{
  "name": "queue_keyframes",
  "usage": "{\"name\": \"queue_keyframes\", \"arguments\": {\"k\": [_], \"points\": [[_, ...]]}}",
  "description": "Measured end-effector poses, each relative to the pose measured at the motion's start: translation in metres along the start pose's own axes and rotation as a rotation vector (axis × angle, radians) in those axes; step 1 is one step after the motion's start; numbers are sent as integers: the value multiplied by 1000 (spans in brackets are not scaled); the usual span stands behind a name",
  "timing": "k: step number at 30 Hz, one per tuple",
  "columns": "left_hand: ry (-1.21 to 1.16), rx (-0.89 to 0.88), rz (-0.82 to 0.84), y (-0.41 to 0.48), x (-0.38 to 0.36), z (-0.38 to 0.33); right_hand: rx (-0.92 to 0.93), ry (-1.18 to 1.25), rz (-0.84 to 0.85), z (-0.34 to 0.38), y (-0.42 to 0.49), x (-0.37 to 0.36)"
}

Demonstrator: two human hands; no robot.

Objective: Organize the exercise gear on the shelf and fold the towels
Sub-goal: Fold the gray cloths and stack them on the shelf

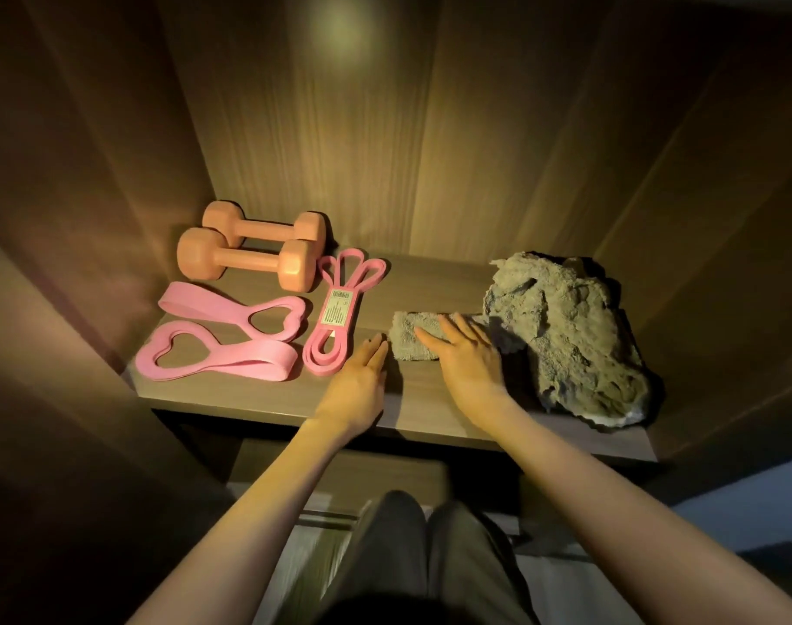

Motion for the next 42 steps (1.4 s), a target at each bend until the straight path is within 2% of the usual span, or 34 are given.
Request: {"name": "queue_keyframes", "arguments": {"k": [3, 12, 21, 28, 32, 36, 40, 42], "points": [[57, 41, 52, 20, -2, -2, -28, -16, -86, -11, 21, 4], [171, 36, 84, 35, -8, -12, -41, 34, -57, -43, 82, -2], [136, 39, 113, 42, -9, -13, -8, 113, 53, -67, 122, -9], [120, 62, 125, 44, -11, -11, 1, 86, 124, -70, 125, -7], [116, 72, 143, 45, -10, -11, 44, 109, 41, -64, 112, 10], [128, 84, 149, 47, -10, -12, 90, 160, -170, -58, 87, 43], [203, 121, 99, 47, -10, -18, 67, -28, -367, -76, 44, 69], [257, 133, 86, 46, -13, -23, -28, -117, -368, -98, 23, 71]]}}
Point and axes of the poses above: each hand's wrist, its own y-axis towards the middle knuckle, its own x-axis out of the back of the hand, z = x × y, the point moved 8 cm from there along y, towards the middle knuckle, and after that the axes turned 13 degrees about x, right-handed, at the moved point
